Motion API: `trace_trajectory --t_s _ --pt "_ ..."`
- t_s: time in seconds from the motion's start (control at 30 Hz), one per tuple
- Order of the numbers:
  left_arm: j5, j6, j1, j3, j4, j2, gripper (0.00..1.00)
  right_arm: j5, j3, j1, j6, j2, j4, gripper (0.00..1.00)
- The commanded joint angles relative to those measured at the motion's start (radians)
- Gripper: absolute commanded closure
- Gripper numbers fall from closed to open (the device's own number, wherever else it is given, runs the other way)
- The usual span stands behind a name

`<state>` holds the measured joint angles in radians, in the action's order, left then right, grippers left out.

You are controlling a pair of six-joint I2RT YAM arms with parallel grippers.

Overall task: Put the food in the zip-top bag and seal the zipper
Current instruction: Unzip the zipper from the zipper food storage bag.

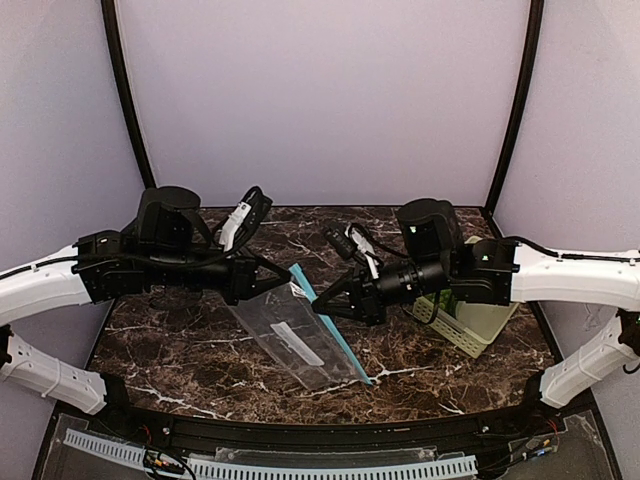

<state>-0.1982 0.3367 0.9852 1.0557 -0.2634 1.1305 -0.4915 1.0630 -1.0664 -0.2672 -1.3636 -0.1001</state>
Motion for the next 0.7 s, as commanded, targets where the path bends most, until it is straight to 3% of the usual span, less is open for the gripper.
trace_trajectory --t_s 0.0,0.67 --pt "0.045 0.025 -0.038 -0.022 -0.019 -0.037 0.99 -0.006 -0.021 0.002 -0.006 0.000 -0.017 1.00" --pt "0.032 0.065 -0.117 -0.054 -0.021 -0.069 0.99 0.023 -0.052 0.002 -0.024 -0.003 0.000 1.00"
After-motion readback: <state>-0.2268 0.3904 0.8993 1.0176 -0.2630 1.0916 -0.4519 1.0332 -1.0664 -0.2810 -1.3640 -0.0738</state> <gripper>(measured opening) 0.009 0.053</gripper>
